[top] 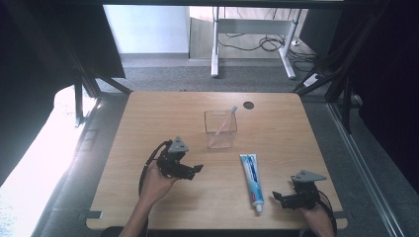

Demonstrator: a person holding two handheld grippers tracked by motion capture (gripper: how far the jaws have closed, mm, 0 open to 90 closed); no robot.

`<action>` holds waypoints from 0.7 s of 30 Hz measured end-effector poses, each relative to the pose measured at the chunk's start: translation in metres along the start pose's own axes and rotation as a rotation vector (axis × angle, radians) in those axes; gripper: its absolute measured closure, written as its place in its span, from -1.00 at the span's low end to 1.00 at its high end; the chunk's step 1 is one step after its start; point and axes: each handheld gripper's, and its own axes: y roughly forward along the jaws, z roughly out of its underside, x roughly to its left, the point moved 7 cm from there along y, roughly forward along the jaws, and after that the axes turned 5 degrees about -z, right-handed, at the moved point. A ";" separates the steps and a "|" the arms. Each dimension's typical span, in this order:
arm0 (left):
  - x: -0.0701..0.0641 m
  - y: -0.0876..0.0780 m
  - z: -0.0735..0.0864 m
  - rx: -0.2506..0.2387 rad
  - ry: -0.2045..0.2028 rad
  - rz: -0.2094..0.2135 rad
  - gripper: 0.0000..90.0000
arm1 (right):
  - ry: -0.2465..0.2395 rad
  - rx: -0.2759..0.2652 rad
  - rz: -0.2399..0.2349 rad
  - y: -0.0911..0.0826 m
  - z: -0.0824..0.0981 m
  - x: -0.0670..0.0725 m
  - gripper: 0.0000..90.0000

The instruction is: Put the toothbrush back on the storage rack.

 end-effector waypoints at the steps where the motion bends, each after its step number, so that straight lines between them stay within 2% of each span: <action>1: 0.000 -0.001 0.003 -0.001 -0.002 -0.002 -0.71 | 0.000 0.000 -0.001 0.000 0.000 0.000 -0.95; 7: 0.000 -0.006 0.019 -0.011 -0.018 -0.006 -0.71 | -0.002 0.002 -0.002 0.001 0.000 0.001 -0.95; 14: -0.006 -0.004 0.038 -0.015 -0.015 -0.007 -0.71 | -0.013 0.005 -0.009 0.002 -0.001 0.005 -0.95; 21: -0.012 0.002 0.056 0.033 0.010 -0.028 -0.71 | -0.016 0.008 -0.013 0.003 -0.001 0.006 -0.95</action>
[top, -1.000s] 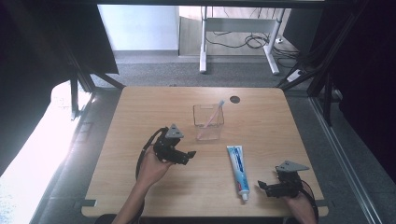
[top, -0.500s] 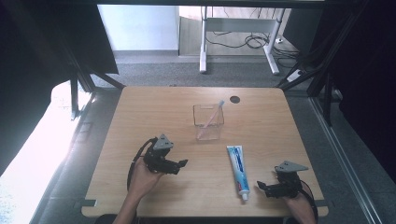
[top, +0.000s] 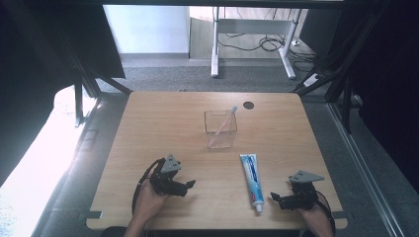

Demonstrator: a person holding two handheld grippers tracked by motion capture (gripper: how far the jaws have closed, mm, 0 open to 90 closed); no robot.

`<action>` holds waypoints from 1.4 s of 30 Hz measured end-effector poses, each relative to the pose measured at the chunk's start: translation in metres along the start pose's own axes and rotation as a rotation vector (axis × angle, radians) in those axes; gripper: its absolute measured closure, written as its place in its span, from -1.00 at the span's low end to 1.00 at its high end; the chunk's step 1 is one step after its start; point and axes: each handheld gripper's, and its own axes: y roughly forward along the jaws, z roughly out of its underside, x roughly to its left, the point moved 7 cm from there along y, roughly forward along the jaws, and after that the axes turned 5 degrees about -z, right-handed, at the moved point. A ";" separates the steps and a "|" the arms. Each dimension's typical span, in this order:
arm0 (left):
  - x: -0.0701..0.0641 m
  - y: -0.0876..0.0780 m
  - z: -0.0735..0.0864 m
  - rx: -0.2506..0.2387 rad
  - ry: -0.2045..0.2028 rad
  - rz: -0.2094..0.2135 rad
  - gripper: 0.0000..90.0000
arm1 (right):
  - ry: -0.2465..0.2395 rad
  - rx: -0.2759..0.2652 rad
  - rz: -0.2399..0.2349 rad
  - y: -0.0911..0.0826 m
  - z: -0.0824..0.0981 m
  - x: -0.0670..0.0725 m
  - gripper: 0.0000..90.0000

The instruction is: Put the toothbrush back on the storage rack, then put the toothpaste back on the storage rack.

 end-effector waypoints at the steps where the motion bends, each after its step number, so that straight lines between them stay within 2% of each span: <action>1: -0.001 0.001 0.002 0.007 0.000 0.001 -0.71 | 0.000 0.000 0.000 0.000 0.000 0.000 -0.95; 6: -0.003 0.005 0.015 0.043 0.009 -0.015 -0.71 | -0.001 0.000 -0.002 0.000 0.000 0.000 -0.95; 12: -0.005 0.005 0.019 0.032 -0.002 -0.018 -0.71 | -0.005 0.000 -0.003 -0.001 0.000 0.001 -0.95; 18: -0.004 0.004 0.024 0.041 -0.001 -0.026 -0.71 | -0.012 0.007 -0.009 -0.003 -0.002 0.002 -0.95; 21: -0.002 0.004 0.026 0.037 -0.003 -0.027 -0.71 | 0.021 0.011 -0.036 -0.006 -0.005 0.004 -0.85; 25: -0.001 0.004 0.026 0.031 -0.005 -0.021 -0.71 | 0.044 0.029 -0.041 -0.008 -0.006 0.005 -0.73; 30: -0.002 0.002 0.024 0.012 -0.007 -0.002 -0.71 | 0.088 0.051 -0.086 -0.009 -0.007 0.004 -0.70; 33: -0.001 0.001 0.024 0.008 -0.012 0.001 -0.71 | 0.105 0.083 -0.110 -0.010 -0.006 0.004 -0.69; 34: -0.001 0.001 0.024 0.008 -0.015 0.002 -0.71 | 0.108 0.106 -0.108 -0.010 -0.005 0.005 -0.60; 35: 0.000 0.001 0.024 0.008 -0.016 0.002 -0.71 | 0.108 0.106 -0.108 -0.010 -0.005 0.005 -0.60; 36: 0.000 0.001 0.024 0.008 -0.017 0.002 -0.71 | 0.105 0.110 -0.105 -0.010 -0.005 0.005 -0.50; 38: 0.000 0.001 0.024 0.007 -0.017 0.004 -0.71 | 0.104 0.112 -0.105 -0.011 -0.006 0.007 -0.20; 42: -0.001 0.002 0.025 0.008 -0.015 0.005 -0.71 | 0.077 0.110 -0.108 -0.012 -0.010 0.009 0.21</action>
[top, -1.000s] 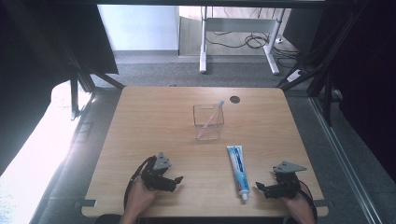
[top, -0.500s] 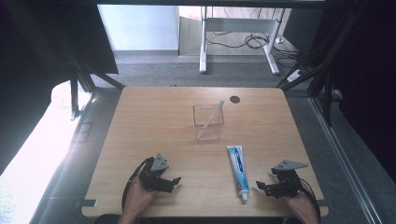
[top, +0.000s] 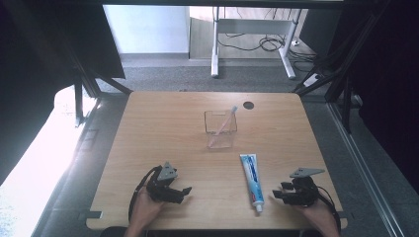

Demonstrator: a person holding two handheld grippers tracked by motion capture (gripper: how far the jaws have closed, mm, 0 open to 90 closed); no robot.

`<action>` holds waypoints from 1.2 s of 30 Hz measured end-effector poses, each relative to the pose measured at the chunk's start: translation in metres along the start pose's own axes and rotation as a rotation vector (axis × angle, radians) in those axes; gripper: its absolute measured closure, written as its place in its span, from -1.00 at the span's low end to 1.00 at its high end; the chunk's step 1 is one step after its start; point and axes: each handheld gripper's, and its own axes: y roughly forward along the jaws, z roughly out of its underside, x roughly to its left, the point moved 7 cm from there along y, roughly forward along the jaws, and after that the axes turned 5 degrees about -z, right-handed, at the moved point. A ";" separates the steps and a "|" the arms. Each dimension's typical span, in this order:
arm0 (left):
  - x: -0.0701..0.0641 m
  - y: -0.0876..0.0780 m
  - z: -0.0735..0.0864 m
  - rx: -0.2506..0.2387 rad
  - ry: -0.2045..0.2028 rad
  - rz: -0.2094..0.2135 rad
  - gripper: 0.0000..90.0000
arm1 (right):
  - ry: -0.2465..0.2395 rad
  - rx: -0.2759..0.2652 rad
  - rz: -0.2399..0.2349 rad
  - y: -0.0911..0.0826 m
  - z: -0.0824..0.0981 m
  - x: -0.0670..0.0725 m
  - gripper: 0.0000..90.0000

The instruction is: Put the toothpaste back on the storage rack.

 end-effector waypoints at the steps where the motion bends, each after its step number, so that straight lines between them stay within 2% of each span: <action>1: 0.000 0.000 0.000 0.002 0.002 0.000 -0.71 | -0.005 0.000 -0.002 -0.001 -0.001 0.001 0.29; 3: 0.000 0.000 0.001 0.002 0.003 0.000 -0.71 | -0.007 -0.011 -0.024 -0.003 -0.006 0.005 0.49; 5: 0.000 0.000 0.000 -0.001 0.005 0.002 -0.71 | -0.011 -0.010 -0.027 -0.003 -0.007 0.006 0.54; 7: 0.000 0.000 0.000 -0.010 -0.002 0.006 -0.71 | -0.031 -0.007 -0.044 -0.003 -0.013 0.012 0.71; 9: 0.000 -0.001 -0.001 -0.012 -0.001 0.009 -0.71 | -0.033 -0.004 -0.049 -0.003 -0.014 0.013 0.75; 14: -0.001 0.000 0.000 -0.011 -0.001 0.014 -0.71 | -0.082 0.013 -0.054 -0.002 -0.023 0.024 0.99; 19: -0.004 0.003 0.000 -0.004 0.014 0.011 -0.71 | -0.111 0.026 -0.078 0.001 -0.030 0.034 1.00; 25: -0.003 0.002 0.000 -0.004 0.012 0.010 -0.71 | -0.141 0.019 -0.125 0.006 -0.042 0.052 1.00; 30: -0.004 0.002 0.000 -0.006 0.014 0.011 -0.71 | -0.163 0.032 -0.154 0.018 -0.049 0.065 1.00; 36: -0.005 0.003 -0.001 -0.006 0.017 0.012 -0.71 | -0.178 0.065 -0.164 0.034 -0.048 0.075 1.00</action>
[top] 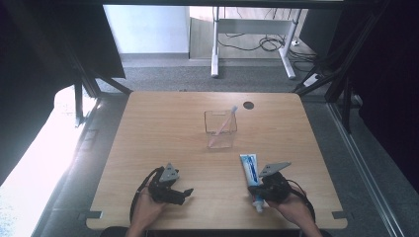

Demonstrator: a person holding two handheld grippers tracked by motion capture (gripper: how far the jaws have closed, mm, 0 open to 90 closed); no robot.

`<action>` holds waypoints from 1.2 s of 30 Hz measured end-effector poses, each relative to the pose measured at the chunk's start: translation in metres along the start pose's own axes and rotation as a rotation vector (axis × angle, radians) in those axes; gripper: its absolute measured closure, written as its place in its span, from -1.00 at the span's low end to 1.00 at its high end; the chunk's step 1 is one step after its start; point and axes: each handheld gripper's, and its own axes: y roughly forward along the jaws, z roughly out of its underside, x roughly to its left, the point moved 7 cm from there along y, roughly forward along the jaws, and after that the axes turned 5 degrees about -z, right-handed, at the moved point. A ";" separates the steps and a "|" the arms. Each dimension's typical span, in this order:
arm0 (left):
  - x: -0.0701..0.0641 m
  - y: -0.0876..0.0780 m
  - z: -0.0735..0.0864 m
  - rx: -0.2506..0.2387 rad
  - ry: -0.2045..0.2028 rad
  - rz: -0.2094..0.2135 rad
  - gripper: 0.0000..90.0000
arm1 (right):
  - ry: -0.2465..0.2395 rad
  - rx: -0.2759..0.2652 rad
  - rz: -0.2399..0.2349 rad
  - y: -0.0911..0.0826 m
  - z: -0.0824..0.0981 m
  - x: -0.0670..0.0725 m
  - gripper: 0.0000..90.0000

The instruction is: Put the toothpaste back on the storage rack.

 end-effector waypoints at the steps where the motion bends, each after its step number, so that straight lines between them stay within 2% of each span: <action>1: 0.000 0.000 0.000 0.000 0.001 -0.001 -0.71 | -0.002 0.005 -0.004 0.002 0.000 0.001 1.00; 9: -0.001 0.000 0.001 0.010 0.016 -0.010 -0.71 | 0.005 0.019 -0.010 0.007 0.002 0.002 1.00; 14: -0.001 0.000 0.001 0.009 0.019 -0.013 -0.71 | 0.000 0.032 0.006 0.007 0.005 -0.002 1.00; 25: -0.002 -0.001 0.000 0.007 0.025 -0.015 -0.71 | 0.016 0.039 0.024 0.000 0.012 -0.010 1.00; 36: -0.002 -0.001 0.000 0.010 0.029 -0.016 -0.71 | 0.028 0.058 0.067 -0.010 0.020 -0.023 0.99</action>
